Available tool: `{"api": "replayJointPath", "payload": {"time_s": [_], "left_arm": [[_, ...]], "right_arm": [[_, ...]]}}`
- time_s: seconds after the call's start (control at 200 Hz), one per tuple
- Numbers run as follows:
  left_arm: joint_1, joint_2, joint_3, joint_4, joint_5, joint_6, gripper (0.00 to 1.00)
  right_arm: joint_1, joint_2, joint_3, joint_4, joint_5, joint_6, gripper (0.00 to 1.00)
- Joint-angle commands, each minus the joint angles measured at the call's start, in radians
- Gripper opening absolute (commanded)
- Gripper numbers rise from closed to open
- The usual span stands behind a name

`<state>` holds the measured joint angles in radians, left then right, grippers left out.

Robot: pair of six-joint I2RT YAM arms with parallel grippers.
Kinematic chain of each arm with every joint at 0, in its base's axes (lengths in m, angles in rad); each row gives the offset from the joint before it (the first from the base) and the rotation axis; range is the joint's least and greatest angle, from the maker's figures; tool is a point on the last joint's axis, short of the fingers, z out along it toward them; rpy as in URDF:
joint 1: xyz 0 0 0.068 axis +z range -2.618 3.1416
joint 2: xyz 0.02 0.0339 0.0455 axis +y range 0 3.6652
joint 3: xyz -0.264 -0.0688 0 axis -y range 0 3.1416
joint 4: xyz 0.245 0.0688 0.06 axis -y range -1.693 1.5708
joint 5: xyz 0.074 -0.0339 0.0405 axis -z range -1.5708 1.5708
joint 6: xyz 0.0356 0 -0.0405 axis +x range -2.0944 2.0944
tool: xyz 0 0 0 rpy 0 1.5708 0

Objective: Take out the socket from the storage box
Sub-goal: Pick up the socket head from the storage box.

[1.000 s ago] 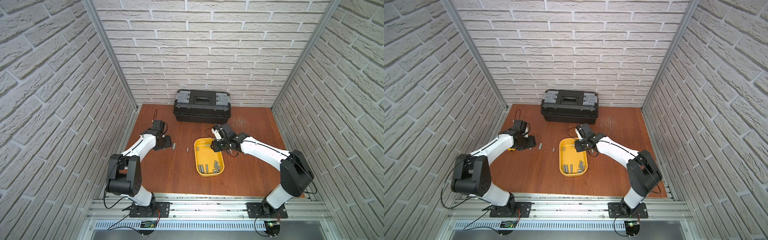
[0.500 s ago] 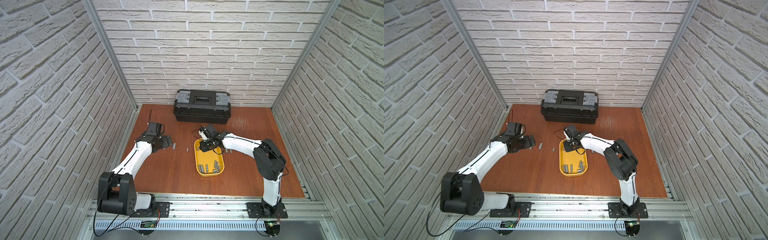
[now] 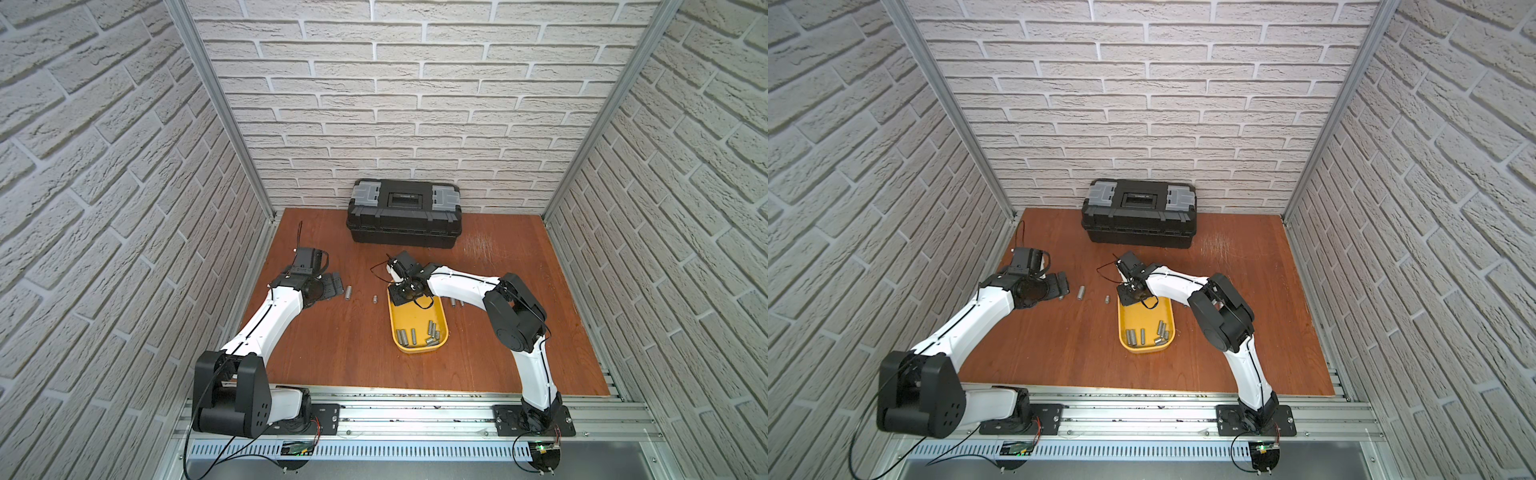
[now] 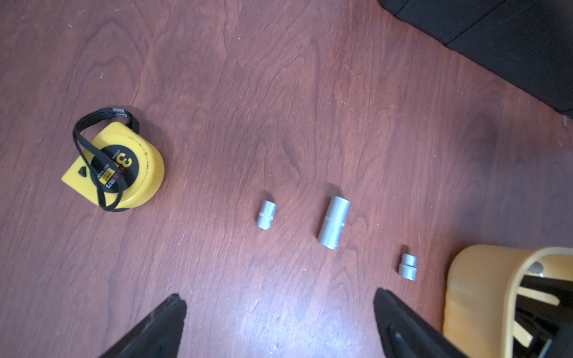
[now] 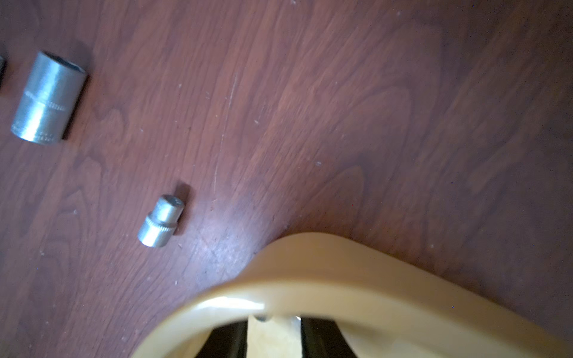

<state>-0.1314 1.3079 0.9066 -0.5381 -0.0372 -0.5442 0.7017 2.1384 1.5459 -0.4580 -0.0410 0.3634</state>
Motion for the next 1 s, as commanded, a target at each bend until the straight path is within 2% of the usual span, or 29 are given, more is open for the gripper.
{"api": "replayJointPath", "payload": {"time_s": [0.0, 0.345, 0.555, 0.755, 0.845, 0.995], "left_arm": [[-0.003, -0.028, -0.02, 0.018, -0.009, -0.006, 0.98], [-0.004, -0.055, -0.025, 0.017, 0.008, -0.012, 0.98], [-0.009, -0.061, -0.017, 0.012, 0.017, -0.009, 0.98], [-0.031, -0.069, -0.002, 0.012, 0.028, 0.004, 0.98], [-0.04, -0.06, 0.008, 0.012, 0.029, 0.004, 0.98], [-0.062, -0.049, 0.018, 0.021, 0.031, 0.003, 0.98]], "right_arm": [[0.012, 0.029, 0.021, -0.039, 0.041, 0.006, 0.29], [0.012, 0.052, 0.03, -0.089, 0.103, -0.005, 0.18], [0.012, 0.008, 0.005, -0.081, 0.081, -0.006, 0.12], [0.009, -0.152, -0.021, -0.086, 0.081, -0.024, 0.12], [-0.001, -0.276, -0.043, -0.099, 0.101, -0.033, 0.12], [-0.055, -0.461, -0.174, -0.106, 0.129, -0.01, 0.12]]}}
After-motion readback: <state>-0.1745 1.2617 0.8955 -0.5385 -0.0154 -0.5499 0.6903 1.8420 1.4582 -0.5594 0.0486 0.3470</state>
